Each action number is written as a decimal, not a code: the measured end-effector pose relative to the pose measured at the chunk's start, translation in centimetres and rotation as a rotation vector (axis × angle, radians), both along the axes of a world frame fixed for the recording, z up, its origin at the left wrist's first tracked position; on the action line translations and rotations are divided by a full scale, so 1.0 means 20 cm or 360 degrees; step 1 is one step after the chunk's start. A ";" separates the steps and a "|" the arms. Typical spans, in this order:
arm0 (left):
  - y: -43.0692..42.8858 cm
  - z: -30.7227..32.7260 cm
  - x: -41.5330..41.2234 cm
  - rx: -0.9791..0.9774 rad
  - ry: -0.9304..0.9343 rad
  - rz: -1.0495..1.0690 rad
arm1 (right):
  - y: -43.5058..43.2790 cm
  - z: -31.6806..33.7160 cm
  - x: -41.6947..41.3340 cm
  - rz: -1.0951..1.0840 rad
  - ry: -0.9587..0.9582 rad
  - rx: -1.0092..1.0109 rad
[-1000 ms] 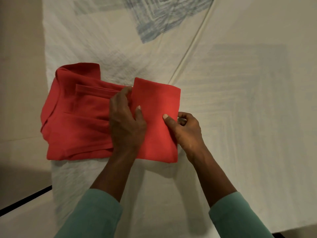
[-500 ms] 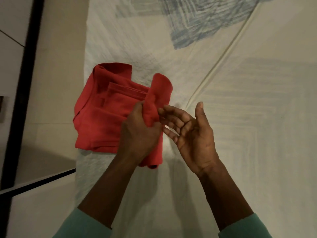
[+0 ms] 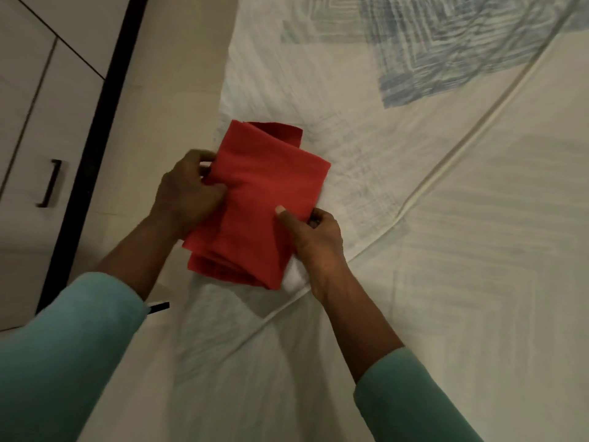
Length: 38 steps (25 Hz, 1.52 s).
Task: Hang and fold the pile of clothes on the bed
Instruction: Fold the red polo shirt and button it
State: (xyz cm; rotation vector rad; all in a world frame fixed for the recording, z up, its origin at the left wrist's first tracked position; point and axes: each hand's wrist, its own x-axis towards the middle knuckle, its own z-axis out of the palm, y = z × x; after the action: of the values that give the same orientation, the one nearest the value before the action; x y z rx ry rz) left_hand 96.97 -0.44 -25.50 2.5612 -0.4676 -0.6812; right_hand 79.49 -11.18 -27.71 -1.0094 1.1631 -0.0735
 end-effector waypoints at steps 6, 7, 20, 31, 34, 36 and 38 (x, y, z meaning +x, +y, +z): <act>0.00 0.00 -0.32 -0.0555 0.0088 0.0247 | -0.03 0.02 0.13 -0.0071 -0.0167 0.0238; -0.01 0.04 -0.34 -0.0757 0.0402 0.0448 | -0.06 0.06 0.14 -0.0034 -0.0173 0.0080; -0.18 -0.02 -0.44 -0.1549 0.1851 0.0793 | -0.39 0.29 -0.38 0.1592 0.0107 -0.3008; -0.08 -0.16 -0.78 -0.0647 -0.0104 0.0709 | -0.06 -0.03 -0.65 0.0363 0.0347 -0.1648; -0.18 -0.09 -0.72 -0.1153 0.0264 0.0589 | -0.06 -0.01 -0.56 0.0414 0.0652 -0.1319; -0.21 -0.04 -0.74 -0.1407 0.0411 0.0426 | -0.08 0.01 -0.54 0.0512 0.0768 -0.1299; -0.20 0.00 -0.82 -0.1242 0.0161 0.0328 | -0.09 0.02 -0.53 0.0494 0.0800 -0.1293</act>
State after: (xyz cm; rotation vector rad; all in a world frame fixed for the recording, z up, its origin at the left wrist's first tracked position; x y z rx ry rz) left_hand 80.60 -4.54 -25.56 1.7970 -0.3382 -0.4322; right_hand 68.92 -13.02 -27.34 -2.0022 1.4463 -0.0447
